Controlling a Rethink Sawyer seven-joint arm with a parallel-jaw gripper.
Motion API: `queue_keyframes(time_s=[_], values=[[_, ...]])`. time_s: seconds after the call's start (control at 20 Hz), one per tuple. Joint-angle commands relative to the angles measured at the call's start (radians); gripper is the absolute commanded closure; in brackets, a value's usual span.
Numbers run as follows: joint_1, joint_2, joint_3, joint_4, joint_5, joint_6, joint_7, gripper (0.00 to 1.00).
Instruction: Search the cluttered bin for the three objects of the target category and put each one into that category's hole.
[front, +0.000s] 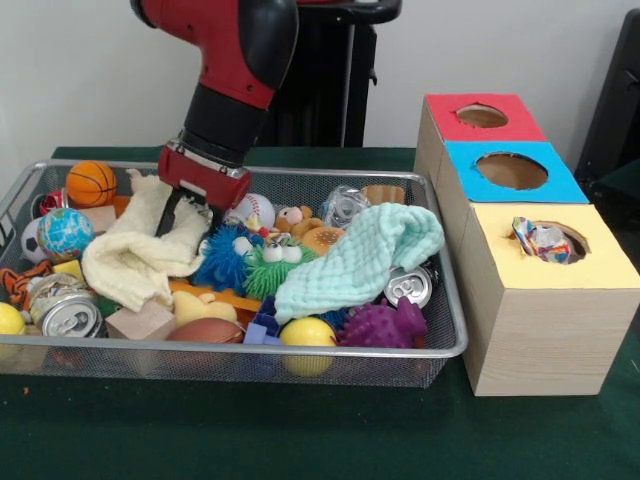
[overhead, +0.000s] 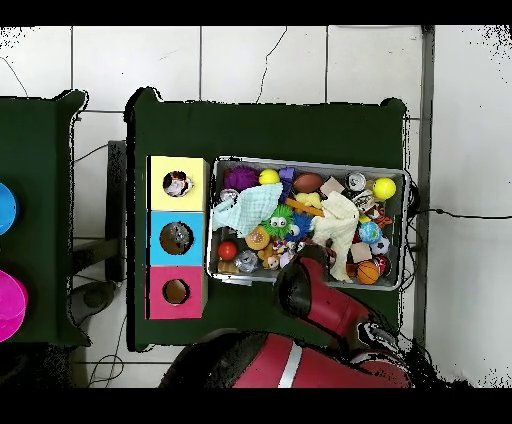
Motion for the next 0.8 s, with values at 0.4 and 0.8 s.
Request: queue_keyframes(time_s=[0.4, 0.8], values=[[0.173, 0.205, -0.1, -0.141, 0.116, -0.438, 0.108, 1.0], [0.179, 0.267, -0.174, -0.105, 0.25, -0.851, 0.174, 1.0]])
